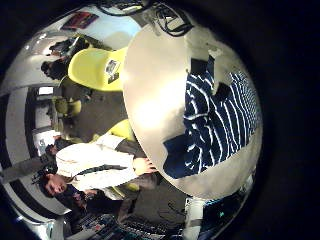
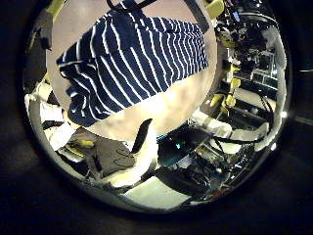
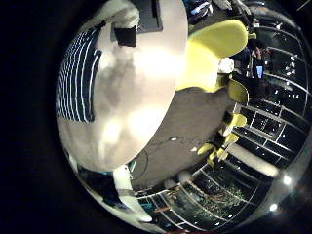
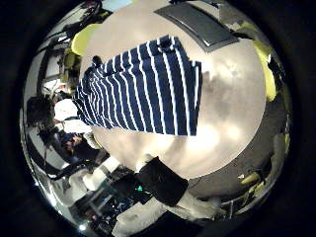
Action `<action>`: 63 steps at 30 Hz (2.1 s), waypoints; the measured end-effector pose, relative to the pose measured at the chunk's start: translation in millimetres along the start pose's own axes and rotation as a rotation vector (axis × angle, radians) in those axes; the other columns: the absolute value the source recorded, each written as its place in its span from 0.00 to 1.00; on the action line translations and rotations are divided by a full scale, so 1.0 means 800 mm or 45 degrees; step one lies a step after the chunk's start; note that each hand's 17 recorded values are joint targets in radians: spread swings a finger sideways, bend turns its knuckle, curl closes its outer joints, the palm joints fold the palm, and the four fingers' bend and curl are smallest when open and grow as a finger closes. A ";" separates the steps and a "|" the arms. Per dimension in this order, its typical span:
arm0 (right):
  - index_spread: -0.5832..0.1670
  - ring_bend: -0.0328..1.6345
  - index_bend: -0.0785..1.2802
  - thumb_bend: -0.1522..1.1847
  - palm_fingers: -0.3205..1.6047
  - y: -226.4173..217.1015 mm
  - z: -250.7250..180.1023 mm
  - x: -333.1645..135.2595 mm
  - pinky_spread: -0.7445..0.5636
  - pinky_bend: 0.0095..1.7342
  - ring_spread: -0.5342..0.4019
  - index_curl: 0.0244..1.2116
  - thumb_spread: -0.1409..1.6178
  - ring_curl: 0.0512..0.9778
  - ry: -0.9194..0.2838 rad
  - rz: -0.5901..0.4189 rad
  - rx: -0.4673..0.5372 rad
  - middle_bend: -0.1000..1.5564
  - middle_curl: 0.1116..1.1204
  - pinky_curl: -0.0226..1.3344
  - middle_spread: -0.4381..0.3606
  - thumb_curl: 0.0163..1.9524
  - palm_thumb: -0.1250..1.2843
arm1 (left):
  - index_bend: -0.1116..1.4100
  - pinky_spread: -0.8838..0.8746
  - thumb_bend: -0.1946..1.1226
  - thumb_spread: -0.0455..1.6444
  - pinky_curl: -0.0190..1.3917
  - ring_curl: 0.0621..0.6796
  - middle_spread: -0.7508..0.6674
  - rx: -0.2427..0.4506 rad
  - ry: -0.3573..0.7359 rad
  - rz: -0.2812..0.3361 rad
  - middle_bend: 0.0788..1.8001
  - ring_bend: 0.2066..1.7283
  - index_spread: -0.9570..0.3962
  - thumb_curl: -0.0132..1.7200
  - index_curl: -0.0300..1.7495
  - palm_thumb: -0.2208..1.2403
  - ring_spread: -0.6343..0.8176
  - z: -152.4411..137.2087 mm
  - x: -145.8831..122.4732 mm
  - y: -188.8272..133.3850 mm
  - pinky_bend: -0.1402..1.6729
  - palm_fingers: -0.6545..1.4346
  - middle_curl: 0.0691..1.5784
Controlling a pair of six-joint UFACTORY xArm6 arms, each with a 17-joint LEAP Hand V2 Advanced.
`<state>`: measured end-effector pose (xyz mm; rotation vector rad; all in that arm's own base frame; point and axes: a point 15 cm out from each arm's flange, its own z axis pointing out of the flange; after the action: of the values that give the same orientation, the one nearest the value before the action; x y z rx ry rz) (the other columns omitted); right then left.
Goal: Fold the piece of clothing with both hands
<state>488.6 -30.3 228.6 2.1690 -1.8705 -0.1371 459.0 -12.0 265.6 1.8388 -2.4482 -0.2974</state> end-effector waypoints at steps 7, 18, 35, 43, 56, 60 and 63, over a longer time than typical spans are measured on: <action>0.37 0.46 0.19 0.09 0.20 -0.011 0.053 -0.023 0.79 0.31 0.57 0.30 0.71 0.33 -0.002 -0.048 -0.119 0.31 0.32 0.38 0.53 0.14 0.26 | 0.18 0.56 0.13 0.68 0.38 0.42 0.67 -0.024 0.037 -0.010 0.06 0.44 0.71 0.18 0.23 0.37 0.46 0.024 0.005 0.015 0.35 0.33 0.23; 0.47 0.46 0.17 0.10 0.29 -0.015 0.094 -0.044 0.81 0.30 0.61 0.26 0.67 0.29 0.001 -0.089 -0.210 0.28 0.28 0.33 0.57 0.14 0.28 | 0.18 0.57 0.13 0.68 0.36 0.40 0.67 -0.005 0.039 -0.039 0.06 0.43 0.72 0.18 0.21 0.37 0.47 0.016 -0.015 0.026 0.35 0.34 0.20; 0.23 0.72 0.51 0.17 0.88 0.020 0.109 -0.048 0.32 0.60 0.33 0.42 0.66 0.47 0.012 -0.116 -0.370 0.63 0.51 0.44 0.32 0.22 0.67 | 0.18 0.57 0.13 0.68 0.33 0.38 0.66 -0.015 0.044 -0.027 0.07 0.43 0.72 0.17 0.20 0.37 0.47 0.017 -0.009 0.029 0.34 0.35 0.20; 0.28 0.82 0.73 0.19 0.78 0.039 0.093 0.000 0.37 0.72 0.33 0.58 0.65 0.57 0.047 -0.058 -0.350 0.78 0.62 0.53 0.34 0.28 0.80 | 0.19 0.57 0.13 0.69 0.32 0.37 0.65 -0.055 0.049 -0.005 0.07 0.42 0.71 0.17 0.20 0.38 0.47 0.031 0.005 0.046 0.33 0.36 0.20; 0.33 0.86 0.79 0.15 0.72 0.073 0.061 0.085 0.41 0.75 0.34 0.67 0.67 0.66 0.040 0.044 -0.283 0.84 0.67 0.64 0.36 0.33 0.83 | 0.18 0.58 0.13 0.70 0.31 0.34 0.65 -0.103 0.124 0.002 0.07 0.40 0.71 0.17 0.20 0.38 0.49 0.097 0.040 0.060 0.33 0.37 0.19; 0.34 0.86 0.79 0.13 0.72 0.077 0.044 0.092 0.42 0.74 0.34 0.68 0.67 0.68 0.036 0.048 -0.245 0.84 0.67 0.66 0.36 0.35 0.84 | 0.18 0.58 0.13 0.70 0.31 0.34 0.64 -0.112 0.129 0.004 0.07 0.40 0.71 0.17 0.20 0.38 0.49 0.108 0.045 0.056 0.33 0.37 0.19; 0.34 0.86 0.79 0.12 0.71 0.083 0.022 0.093 0.42 0.74 0.34 0.69 0.67 0.69 0.034 0.047 -0.196 0.84 0.67 0.68 0.36 0.36 0.83 | 0.18 0.58 0.13 0.70 0.31 0.34 0.64 -0.103 0.128 0.002 0.07 0.40 0.71 0.17 0.20 0.39 0.49 0.104 0.044 0.055 0.33 0.37 0.19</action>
<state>432.8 -114.0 237.5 2.0233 -1.8211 -0.2355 393.4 -24.7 190.6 1.7745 -2.3356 -0.2918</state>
